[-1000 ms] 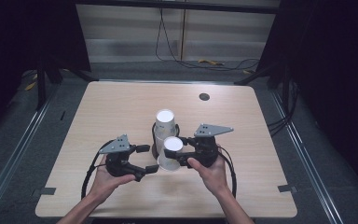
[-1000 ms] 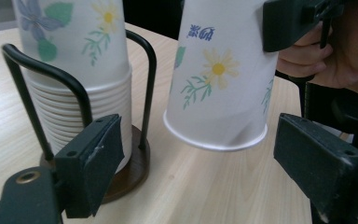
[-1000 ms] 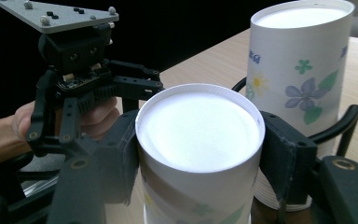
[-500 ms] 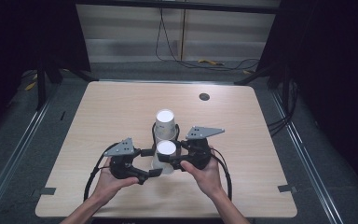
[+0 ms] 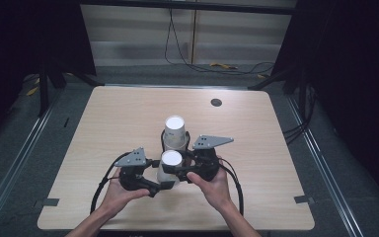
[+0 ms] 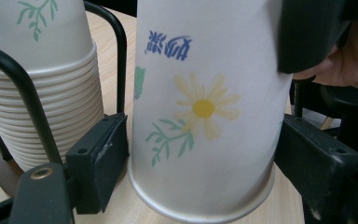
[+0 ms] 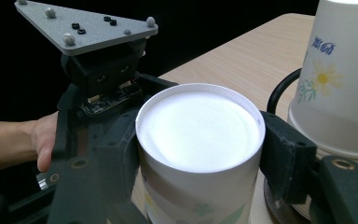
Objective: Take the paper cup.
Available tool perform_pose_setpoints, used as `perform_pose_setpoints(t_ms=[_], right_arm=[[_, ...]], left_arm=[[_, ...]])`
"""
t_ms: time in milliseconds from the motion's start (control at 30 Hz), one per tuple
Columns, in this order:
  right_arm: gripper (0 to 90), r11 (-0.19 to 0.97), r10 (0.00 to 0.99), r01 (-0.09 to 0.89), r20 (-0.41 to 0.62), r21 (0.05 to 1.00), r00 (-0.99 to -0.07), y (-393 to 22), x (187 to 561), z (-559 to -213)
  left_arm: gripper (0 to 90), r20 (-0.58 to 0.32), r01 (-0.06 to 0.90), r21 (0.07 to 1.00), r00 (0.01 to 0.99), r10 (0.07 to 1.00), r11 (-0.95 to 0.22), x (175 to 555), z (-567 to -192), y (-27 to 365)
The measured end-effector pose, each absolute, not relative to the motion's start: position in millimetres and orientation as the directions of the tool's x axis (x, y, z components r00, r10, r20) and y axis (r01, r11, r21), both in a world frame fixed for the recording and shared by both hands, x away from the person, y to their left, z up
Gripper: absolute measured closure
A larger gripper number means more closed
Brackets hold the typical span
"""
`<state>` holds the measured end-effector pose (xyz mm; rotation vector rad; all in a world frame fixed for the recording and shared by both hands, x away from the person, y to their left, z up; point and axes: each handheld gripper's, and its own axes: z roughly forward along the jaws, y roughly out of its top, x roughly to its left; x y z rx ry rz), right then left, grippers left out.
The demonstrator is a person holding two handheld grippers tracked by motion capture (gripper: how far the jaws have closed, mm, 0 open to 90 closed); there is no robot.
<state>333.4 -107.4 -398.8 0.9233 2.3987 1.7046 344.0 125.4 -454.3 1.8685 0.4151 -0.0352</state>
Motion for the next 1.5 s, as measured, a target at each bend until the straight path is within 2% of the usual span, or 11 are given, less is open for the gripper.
perform_pose_setpoints(t_ms=[800, 1333, 1500], right_arm=[[36.1, 0.182, 0.49, 0.427, 0.295, 0.886, -0.82, -104.8, 331.5, -400.5], [33.8, 0.184, 0.47, 0.427, 0.302, 0.885, -0.829, -103.0, 332.9, -403.0], [26.3, 0.186, 0.479, 0.442, 0.312, 0.878, -0.821, -102.4, 333.9, -404.2]], left_arm=[[24.7, -0.243, 0.307, 0.917, 0.937, 0.253, -0.255, 344.3, -453.4, 125.5], [28.9, -0.217, 0.285, 0.915, 0.944, 0.247, -0.286, 343.6, -452.4, 129.7], [29.0, -0.218, 0.288, 0.912, 0.943, 0.25, -0.292, 344.2, -453.6, 131.9]])
